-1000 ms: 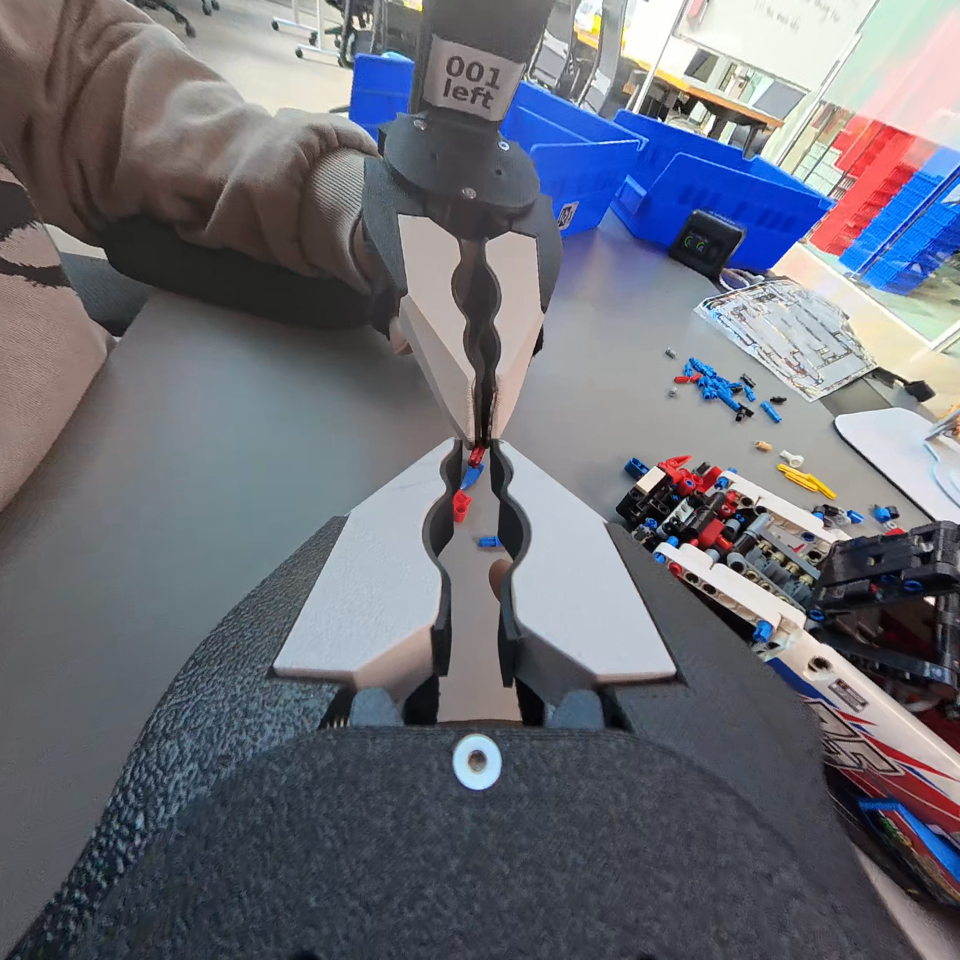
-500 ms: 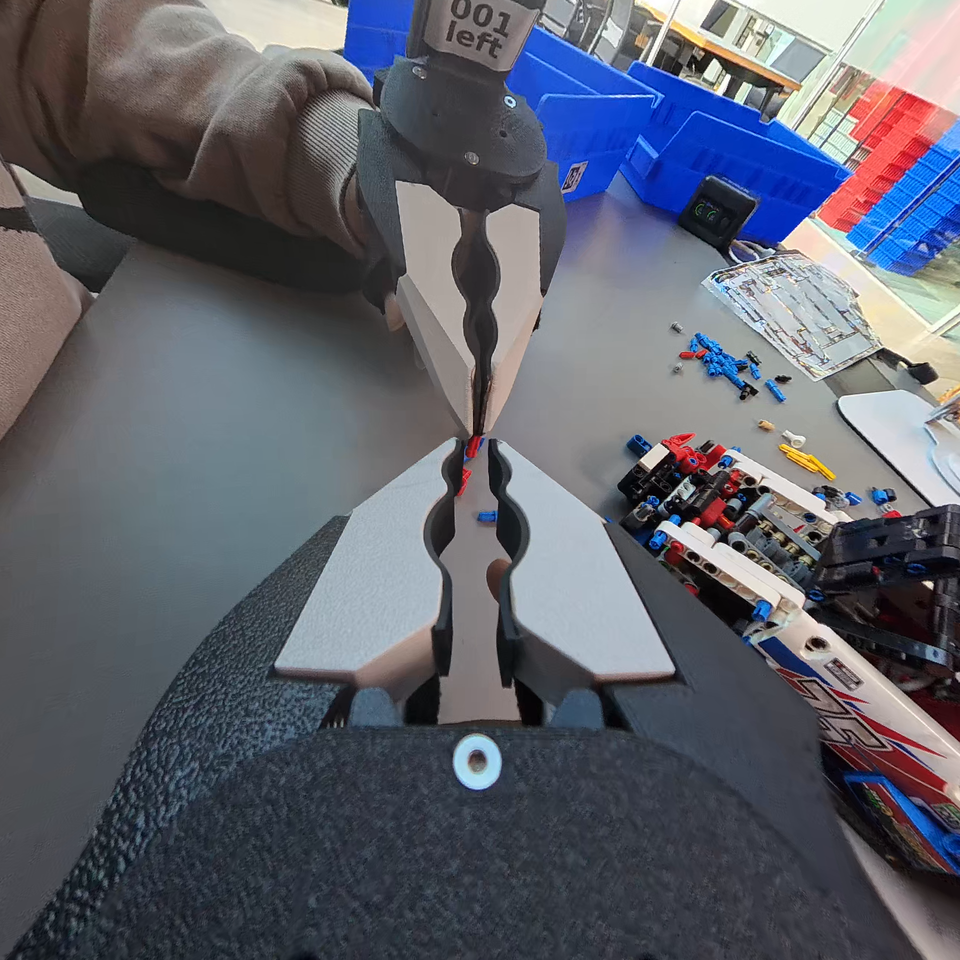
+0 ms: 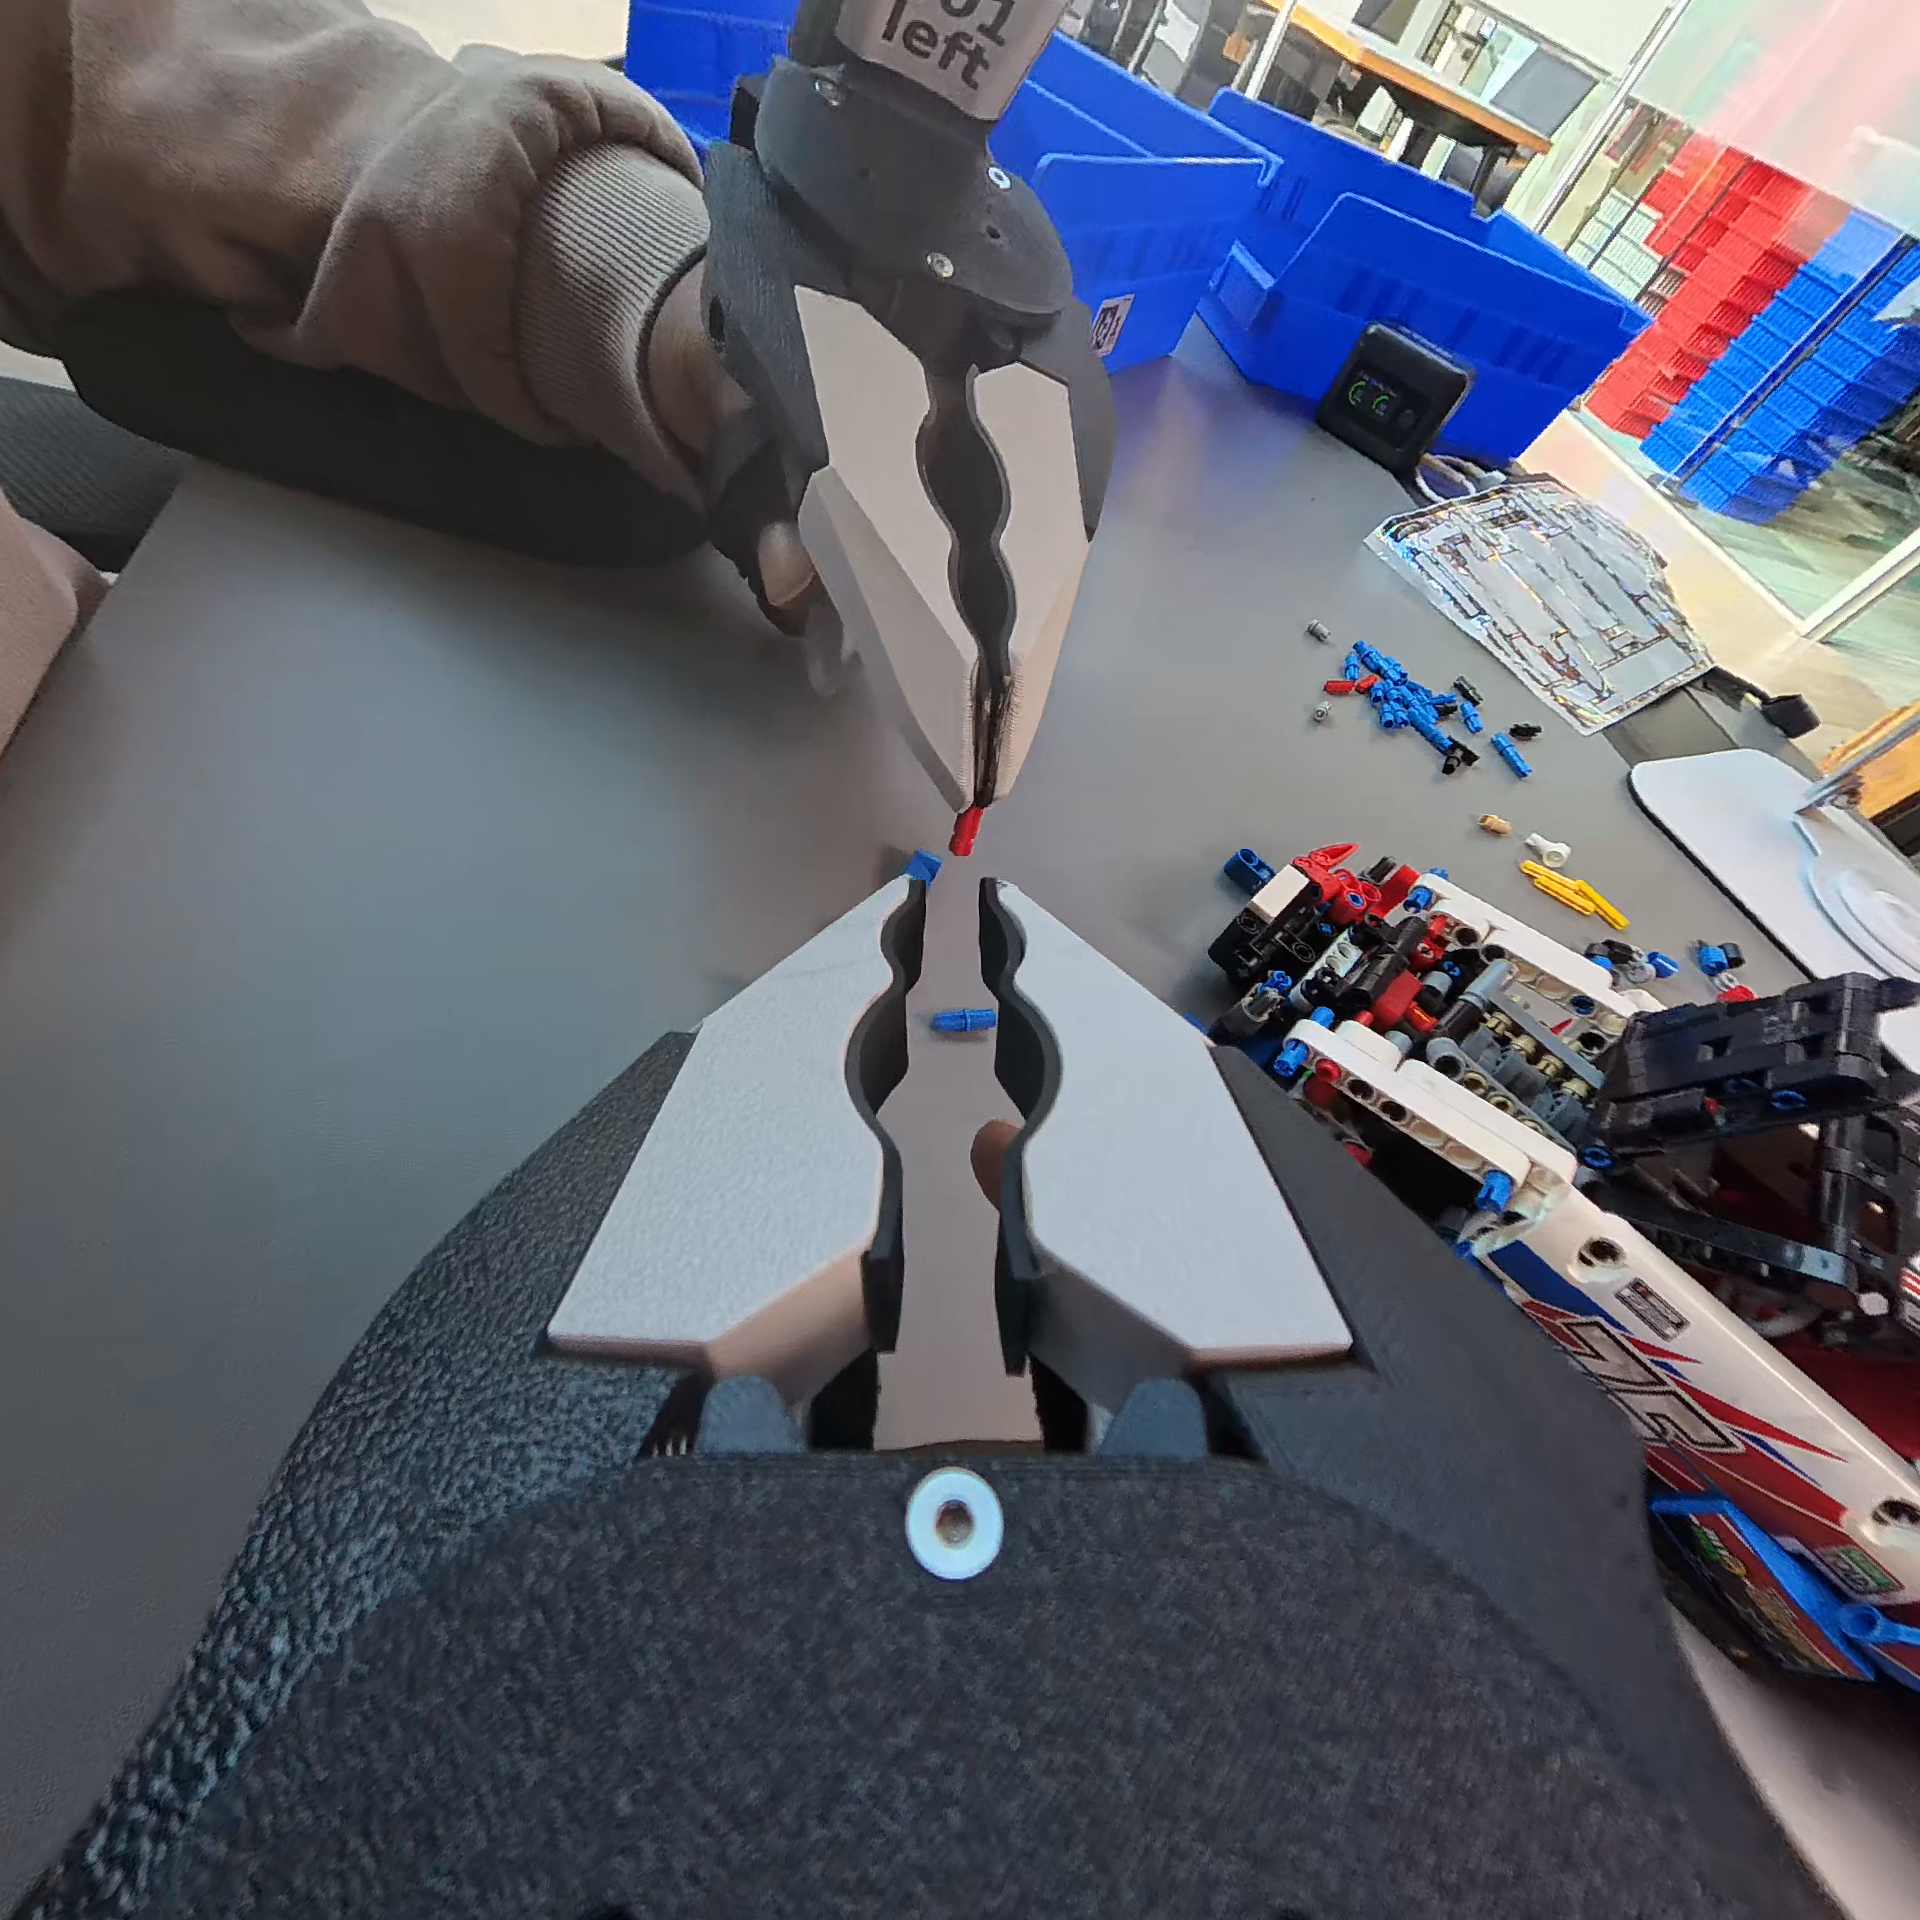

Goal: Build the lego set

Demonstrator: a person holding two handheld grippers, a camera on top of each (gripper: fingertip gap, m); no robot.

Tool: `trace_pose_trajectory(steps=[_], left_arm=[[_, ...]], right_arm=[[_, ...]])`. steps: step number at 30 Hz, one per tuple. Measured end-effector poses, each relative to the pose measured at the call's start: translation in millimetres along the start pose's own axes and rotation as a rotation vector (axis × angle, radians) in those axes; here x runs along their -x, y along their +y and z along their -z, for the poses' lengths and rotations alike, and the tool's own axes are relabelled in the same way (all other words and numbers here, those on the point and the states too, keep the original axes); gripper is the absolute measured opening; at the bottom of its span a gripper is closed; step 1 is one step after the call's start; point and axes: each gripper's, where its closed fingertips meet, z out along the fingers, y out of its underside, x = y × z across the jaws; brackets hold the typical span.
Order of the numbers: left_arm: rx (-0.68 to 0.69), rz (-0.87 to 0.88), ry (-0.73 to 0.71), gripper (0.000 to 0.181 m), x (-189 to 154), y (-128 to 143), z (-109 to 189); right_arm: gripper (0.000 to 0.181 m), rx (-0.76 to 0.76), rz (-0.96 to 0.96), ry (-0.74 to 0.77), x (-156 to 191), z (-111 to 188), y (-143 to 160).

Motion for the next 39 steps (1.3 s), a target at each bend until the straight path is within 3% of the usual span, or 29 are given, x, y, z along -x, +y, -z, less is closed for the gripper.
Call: trace_pose_trajectory(steps=[6, 9, 18, 24, 29, 39], left_arm=[[-0.076, 0.055, 0.049, 0.0, -6.2, -12.8, 1.4], [-0.098, 0.069, 0.062, 0.0, -7.8, -16.4, 1.7], [-0.015, 0.014, 0.01, 0.0, -5.7, -1.9, -0.5], [0.096, -0.032, -0.065, 0.0, 6.0, 15.4, 1.1], [0.175, -0.073, -0.061, 0.001, 1.7, 29.9, -1.4], [0.281, -0.137, -0.048, 0.004, -5.6, 46.1, -7.2]], right_arm=[[0.011, -0.037, -0.036, 0.006, 1.0, -5.9, -8.1], [0.0, -0.05, -0.037, 0.012, 1.7, -7.9, -12.3], [0.0, -0.024, -0.118, -0.037, -0.2, 2.4, -9.2], [0.0, 0.113, -0.073, -0.019, -2.8, -0.2, 16.9], [0.004, 0.274, -0.073, -0.174, 17.1, 13.0, 41.7], [0.012, 0.497, -0.095, -0.197, 31.7, -0.1, 52.1]])
